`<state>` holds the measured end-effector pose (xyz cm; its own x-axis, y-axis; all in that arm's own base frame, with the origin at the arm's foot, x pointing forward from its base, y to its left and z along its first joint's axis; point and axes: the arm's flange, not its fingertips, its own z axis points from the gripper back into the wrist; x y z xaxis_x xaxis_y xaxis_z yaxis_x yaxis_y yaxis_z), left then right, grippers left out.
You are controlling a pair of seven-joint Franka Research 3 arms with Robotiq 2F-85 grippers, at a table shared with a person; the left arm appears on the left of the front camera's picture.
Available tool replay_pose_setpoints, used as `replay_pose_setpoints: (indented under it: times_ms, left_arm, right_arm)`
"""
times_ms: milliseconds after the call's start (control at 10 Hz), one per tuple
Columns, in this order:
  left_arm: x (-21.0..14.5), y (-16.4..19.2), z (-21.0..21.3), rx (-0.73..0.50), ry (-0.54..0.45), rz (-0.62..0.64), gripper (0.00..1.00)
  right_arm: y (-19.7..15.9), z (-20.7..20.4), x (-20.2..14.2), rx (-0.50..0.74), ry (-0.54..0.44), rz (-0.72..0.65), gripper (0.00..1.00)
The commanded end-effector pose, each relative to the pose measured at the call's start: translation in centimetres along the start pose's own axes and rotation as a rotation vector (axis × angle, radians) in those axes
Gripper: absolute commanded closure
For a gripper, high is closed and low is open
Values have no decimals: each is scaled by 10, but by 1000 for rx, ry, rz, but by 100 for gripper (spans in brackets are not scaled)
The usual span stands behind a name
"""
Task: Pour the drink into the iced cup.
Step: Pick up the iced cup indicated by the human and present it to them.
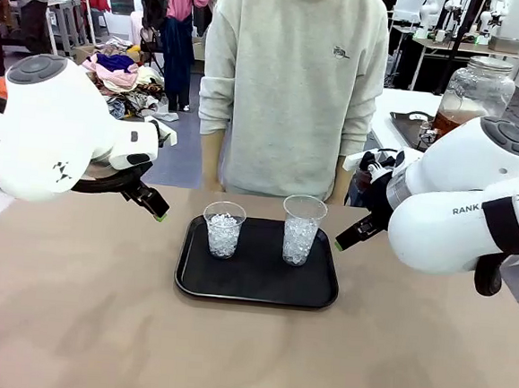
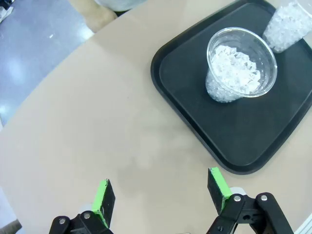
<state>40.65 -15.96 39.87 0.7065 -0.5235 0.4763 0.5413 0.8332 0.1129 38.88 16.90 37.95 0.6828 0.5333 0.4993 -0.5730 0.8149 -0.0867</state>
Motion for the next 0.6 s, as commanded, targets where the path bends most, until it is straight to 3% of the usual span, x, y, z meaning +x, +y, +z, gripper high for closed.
replay_pose_setpoints:
  times_ms: [0,500]
  left_arm:
    - [-1,2,0,1,-1,1,0]
    - [8,1,11,0,-11,2,0]
  right_arm:
    - [-3,0,0,0,-1,-3,0]
    - [-5,10,4,0,-9,-14,0]
